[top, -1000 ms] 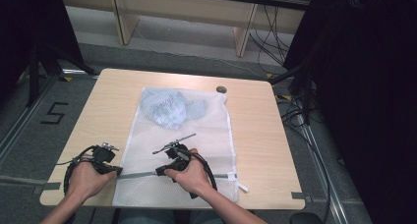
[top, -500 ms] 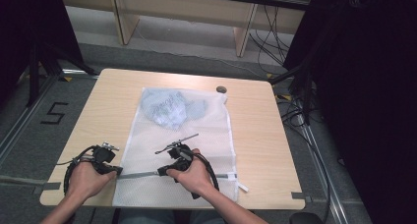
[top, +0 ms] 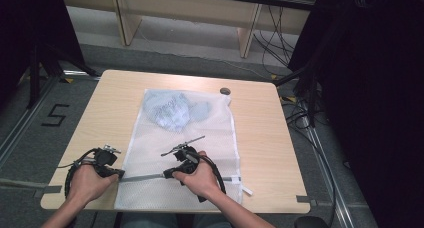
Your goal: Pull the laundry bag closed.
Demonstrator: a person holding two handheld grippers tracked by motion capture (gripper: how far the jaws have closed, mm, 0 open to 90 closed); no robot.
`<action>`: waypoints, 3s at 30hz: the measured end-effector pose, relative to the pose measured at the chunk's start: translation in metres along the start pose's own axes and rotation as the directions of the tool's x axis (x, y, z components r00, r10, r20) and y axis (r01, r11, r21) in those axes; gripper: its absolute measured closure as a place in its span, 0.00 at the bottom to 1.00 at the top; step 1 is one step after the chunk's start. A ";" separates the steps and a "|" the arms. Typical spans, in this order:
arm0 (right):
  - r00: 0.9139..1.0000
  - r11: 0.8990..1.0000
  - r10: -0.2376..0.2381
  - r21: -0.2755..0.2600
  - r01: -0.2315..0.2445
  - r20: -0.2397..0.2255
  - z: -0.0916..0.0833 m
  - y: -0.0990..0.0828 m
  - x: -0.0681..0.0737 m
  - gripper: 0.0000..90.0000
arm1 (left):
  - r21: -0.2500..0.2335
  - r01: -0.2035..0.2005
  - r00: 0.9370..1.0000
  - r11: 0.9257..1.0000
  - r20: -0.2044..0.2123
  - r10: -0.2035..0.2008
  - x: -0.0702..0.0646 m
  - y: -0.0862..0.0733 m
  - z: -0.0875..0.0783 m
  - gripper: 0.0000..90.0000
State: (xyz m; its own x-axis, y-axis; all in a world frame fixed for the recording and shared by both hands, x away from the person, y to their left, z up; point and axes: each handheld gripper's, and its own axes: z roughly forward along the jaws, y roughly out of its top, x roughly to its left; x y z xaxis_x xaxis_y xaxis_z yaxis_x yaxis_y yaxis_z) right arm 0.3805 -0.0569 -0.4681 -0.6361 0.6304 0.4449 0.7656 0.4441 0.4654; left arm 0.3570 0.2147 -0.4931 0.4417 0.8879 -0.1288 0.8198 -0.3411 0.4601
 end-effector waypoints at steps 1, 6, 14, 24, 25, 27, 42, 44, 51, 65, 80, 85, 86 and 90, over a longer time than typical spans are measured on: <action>1.000 1.000 0.011 0.005 -0.011 -0.001 -0.001 0.000 0.000 0.97 | 0.007 0.002 1.000 1.000 0.003 -0.002 0.000 0.000 0.000 1.00; 1.000 1.000 0.003 -0.004 -0.003 0.001 -0.002 -0.001 -0.002 0.97 | 0.025 -0.015 1.000 1.000 0.016 0.015 0.002 0.001 -0.001 1.00; 1.000 1.000 0.006 -0.004 -0.006 0.016 -0.003 -0.001 -0.003 0.97 | 0.017 -0.011 1.000 1.000 0.012 0.011 0.001 0.001 -0.001 1.00; 1.000 1.000 0.015 0.004 -0.015 0.015 -0.008 -0.003 -0.006 0.97 | 0.020 -0.015 1.000 1.000 0.009 0.015 0.001 0.001 -0.001 1.00; 1.000 1.000 0.015 0.004 -0.015 0.015 -0.008 -0.003 -0.006 0.97 | 0.025 -0.016 1.000 1.000 0.006 0.016 0.001 0.001 -0.002 1.00; 1.000 1.000 -0.006 -0.009 0.006 0.008 -0.009 -0.003 -0.008 0.97 | 0.025 -0.016 1.000 1.000 0.005 0.016 0.001 0.001 -0.002 1.00; 1.000 1.000 0.001 -0.011 -0.001 0.022 -0.014 -0.004 -0.011 0.97 | 0.026 -0.013 1.000 1.000 0.004 0.013 0.001 0.001 -0.002 1.00; 1.000 1.000 0.010 -0.005 -0.010 0.018 -0.014 -0.004 -0.011 0.97 | 0.023 -0.013 1.000 1.000 0.005 0.013 0.001 0.001 -0.002 1.00; 0.999 1.000 0.008 -0.007 -0.008 0.031 -0.016 -0.006 -0.014 0.97 | 0.026 -0.014 1.000 1.000 0.005 0.014 0.001 0.001 -0.002 1.00; 0.999 1.000 0.024 0.001 -0.024 0.034 -0.021 -0.008 -0.018 0.97 | 0.020 -0.014 1.000 1.000 0.008 0.014 0.001 0.001 -0.001 1.00; 0.999 1.000 0.024 -0.007 -0.023 0.044 -0.023 -0.011 -0.021 0.97 | 0.027 -0.017 1.000 0.999 0.005 0.017 0.001 0.001 -0.002 1.00; 0.999 1.000 -0.011 -0.019 0.011 0.038 -0.025 -0.011 -0.025 0.97 | 0.020 -0.015 1.000 1.000 0.008 0.015 0.001 0.001 -0.001 1.00; 0.999 1.000 -0.004 -0.021 0.005 0.040 -0.024 -0.011 -0.026 0.97 | 0.020 -0.014 1.000 1.000 0.008 0.014 0.001 0.001 -0.001 1.00; 0.999 1.000 0.028 -0.012 -0.027 0.046 -0.026 -0.012 -0.025 0.97 | 0.023 -0.016 1.000 1.000 0.006 0.016 0.001 0.001 -0.001 1.00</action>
State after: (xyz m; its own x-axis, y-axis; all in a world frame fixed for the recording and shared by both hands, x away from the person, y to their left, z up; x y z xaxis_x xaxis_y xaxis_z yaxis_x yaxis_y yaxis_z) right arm 0.3848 -0.0949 -0.4652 -0.6094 0.6709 0.4224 0.7815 0.4187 0.4625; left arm 0.3575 0.2155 -0.4916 0.4570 0.8804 -0.1271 0.8206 -0.3621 0.4422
